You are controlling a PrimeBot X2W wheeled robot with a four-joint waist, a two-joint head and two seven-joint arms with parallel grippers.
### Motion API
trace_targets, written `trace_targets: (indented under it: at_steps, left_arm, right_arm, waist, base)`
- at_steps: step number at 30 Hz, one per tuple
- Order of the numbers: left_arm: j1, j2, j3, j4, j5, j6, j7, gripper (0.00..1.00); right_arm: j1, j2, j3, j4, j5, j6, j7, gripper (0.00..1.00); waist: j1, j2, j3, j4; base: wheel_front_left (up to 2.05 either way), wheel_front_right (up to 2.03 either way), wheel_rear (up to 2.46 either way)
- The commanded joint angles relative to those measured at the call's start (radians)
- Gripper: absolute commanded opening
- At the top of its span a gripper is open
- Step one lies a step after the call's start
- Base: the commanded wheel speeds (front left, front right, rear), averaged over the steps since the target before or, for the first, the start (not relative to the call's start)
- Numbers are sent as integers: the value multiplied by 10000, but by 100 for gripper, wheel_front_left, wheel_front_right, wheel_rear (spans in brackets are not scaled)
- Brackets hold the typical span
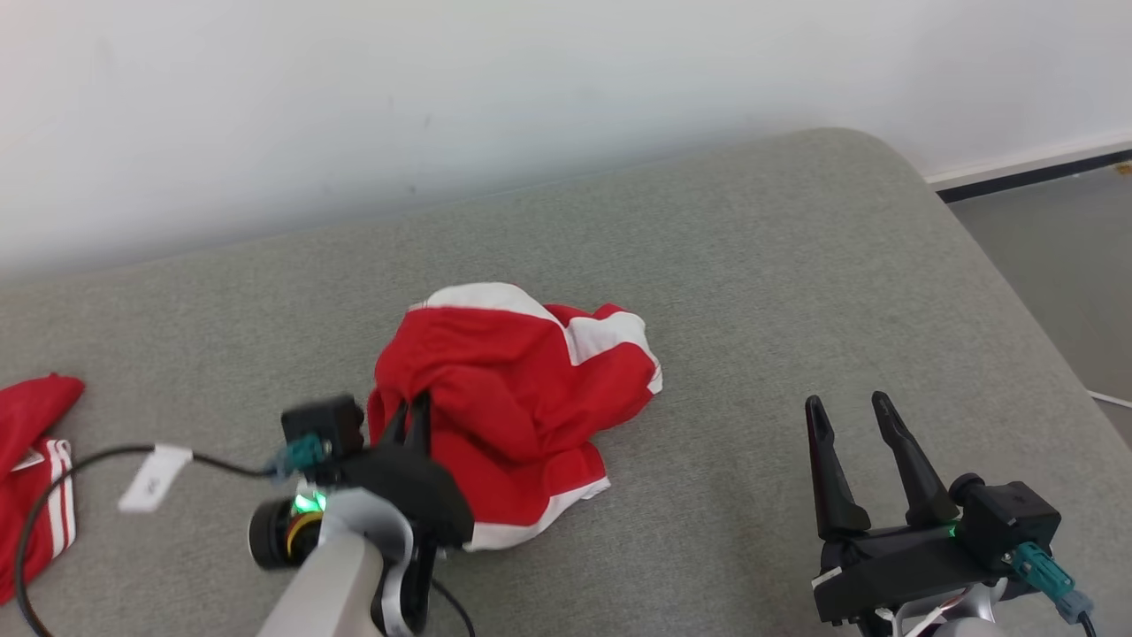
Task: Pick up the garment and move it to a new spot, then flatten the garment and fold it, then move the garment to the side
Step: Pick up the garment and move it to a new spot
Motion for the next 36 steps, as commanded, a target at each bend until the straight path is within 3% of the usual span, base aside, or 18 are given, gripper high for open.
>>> trace_targets:
  at_steps: [1, 13, 14, 15, 22, 29, 36]
  left_arm:
    - [261, 26, -22, 127, -123, -22, -218, 0]
    - [1241, 52, -466, 570, -137, 59, -976, 0]
    - [1330, 45, -556, 570, -133, 10, -934, 31]
    - [1397, 50, -596, 532, -111, -19, -909, 100]
    - [2360, 452, -741, -360, -188, -230, -954, 100]
    - [3443, 1350, -398, -2745, 550, -756, -1751, 100]
    - [5039, 1204, 1562, -5274, 1547, -1429, -1771, 100]
  right_arm:
    - [-114, 7, -21, 57, 30, -21, -51, 100]
    - [80, 3, -82, 229, -93, -21, -6, 100]
    - [119, 1, -104, 236, -94, -21, 14, 100]
    - [165, 1, -99, 235, -98, -21, 36, 100]
    - [432, 4, -255, 120, -123, -21, 131, 100]
    - [733, 4, -817, 132, -337, -21, -93, 100]
    - [914, 3, -1311, 576, -452, -21, -529, 100]
  waist:
    - [-1, -1, 9, 220]
    - [-1, -1, -522, 1479]
    - [-1, -1, -605, 1560]
    - [-1, -1, -672, 1626]
    - [-1, -1, -992, 1934]
    - [-1, -1, -1090, 2099]
    - [-1, -1, -1137, 2145]
  base:
    - [0, 0, 0]
    - [0, 0, 0]
    - [0, 0, 0]
    - [0, 0, 0]
    - [0, 0, 0]
    - [0, 0, 0]
    - [0, 0, 0]
